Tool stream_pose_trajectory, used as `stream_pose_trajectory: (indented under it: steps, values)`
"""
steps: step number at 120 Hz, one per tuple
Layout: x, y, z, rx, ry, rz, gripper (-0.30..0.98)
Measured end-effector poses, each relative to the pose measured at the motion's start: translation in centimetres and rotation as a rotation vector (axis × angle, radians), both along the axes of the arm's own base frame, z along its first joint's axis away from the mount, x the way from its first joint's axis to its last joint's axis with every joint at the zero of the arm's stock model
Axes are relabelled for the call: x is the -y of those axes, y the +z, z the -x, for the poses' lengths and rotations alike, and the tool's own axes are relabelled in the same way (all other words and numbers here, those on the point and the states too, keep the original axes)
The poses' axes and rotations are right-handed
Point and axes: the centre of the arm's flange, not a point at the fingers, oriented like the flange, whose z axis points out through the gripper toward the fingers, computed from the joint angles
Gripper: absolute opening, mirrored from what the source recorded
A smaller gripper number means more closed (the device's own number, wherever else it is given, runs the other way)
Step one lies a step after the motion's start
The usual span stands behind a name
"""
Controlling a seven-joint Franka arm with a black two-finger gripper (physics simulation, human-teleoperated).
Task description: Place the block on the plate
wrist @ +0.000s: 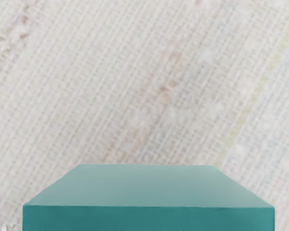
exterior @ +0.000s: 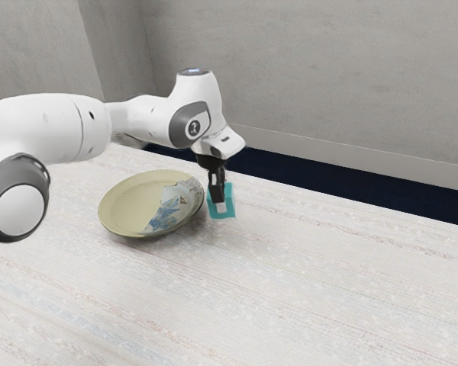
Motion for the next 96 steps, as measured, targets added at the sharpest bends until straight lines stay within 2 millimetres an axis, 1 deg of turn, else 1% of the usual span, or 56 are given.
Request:
stream_pose_trajectory:
  steps: [10,19,25,32,42,56,66,76,81,85,96]
  values:
    - [-2.3,2.5,0.1,0.031,0.028,-0.008,0.38]
    - [-4.3,4.5,0.6,0.049,0.055,-0.017,0.38]
    - [-5.9,5.1,0.9,0.053,0.076,-0.024,0.38]
    - [-7.6,5.2,1.0,0.052,0.099,-0.032,0.38]
    - [-10.2,4.2,1.5,0.029,0.135,-0.047,0.38]
    - [-13.2,3.0,1.9,0.007,0.176,-0.061,0.38]
    - [-15.3,1.5,2.0,-0.014,0.205,-0.067,0.38]
    - [-16.7,-0.5,2.1,-0.040,0.225,-0.069,0.38]
    - [-17.4,-1.8,2.1,-0.057,0.233,-0.068,0.38]
    - [-17.7,-2.8,2.1,-0.070,0.237,-0.069,0.38]
    - [-18.5,-4.5,2.0,-0.091,0.247,-0.066,0.40]
